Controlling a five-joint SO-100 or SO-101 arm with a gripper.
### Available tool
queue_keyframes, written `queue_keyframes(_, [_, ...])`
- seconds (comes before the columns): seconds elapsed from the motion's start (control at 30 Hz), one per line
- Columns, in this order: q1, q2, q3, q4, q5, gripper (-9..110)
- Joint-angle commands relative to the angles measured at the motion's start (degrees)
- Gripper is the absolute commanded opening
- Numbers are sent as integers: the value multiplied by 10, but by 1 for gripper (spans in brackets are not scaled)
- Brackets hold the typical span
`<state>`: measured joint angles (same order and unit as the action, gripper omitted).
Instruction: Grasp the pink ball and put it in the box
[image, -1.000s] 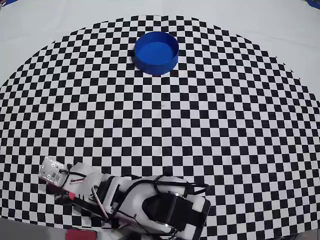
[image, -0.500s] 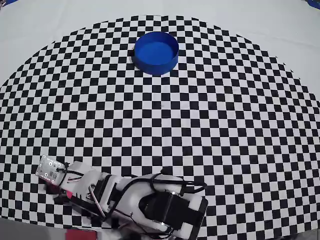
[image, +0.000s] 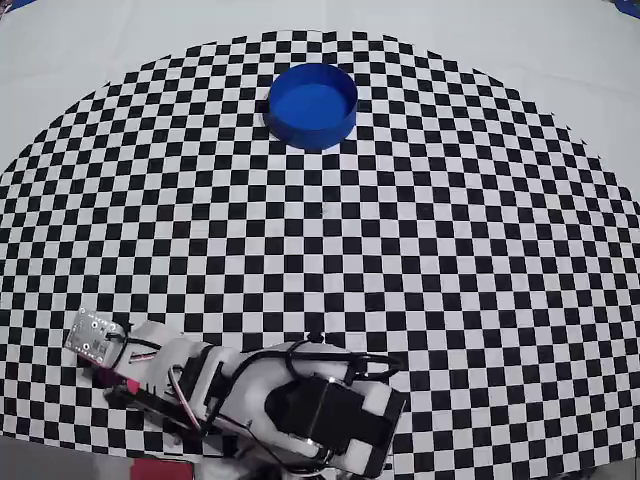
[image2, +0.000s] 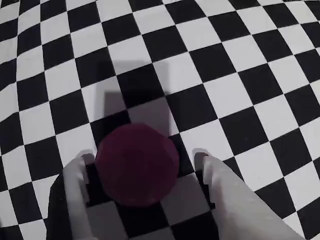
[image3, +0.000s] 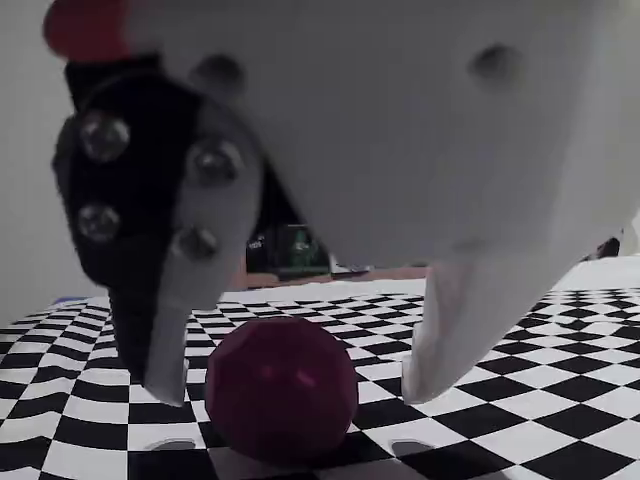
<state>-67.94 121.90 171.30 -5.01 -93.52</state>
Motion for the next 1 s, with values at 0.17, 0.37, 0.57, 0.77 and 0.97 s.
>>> queue_keyframes(0.17, [-2, -17, -33, -8, -4, 27])
queue_keyframes(0.37, [-3, -42, -53, -8, -4, 27])
queue_keyframes(0.57, [-3, -50, -57, -9, -4, 27])
queue_keyframes(0.77, [-4, -56, -57, -9, -4, 27])
queue_keyframes(0.97, [-4, -62, -57, -9, -4, 27])
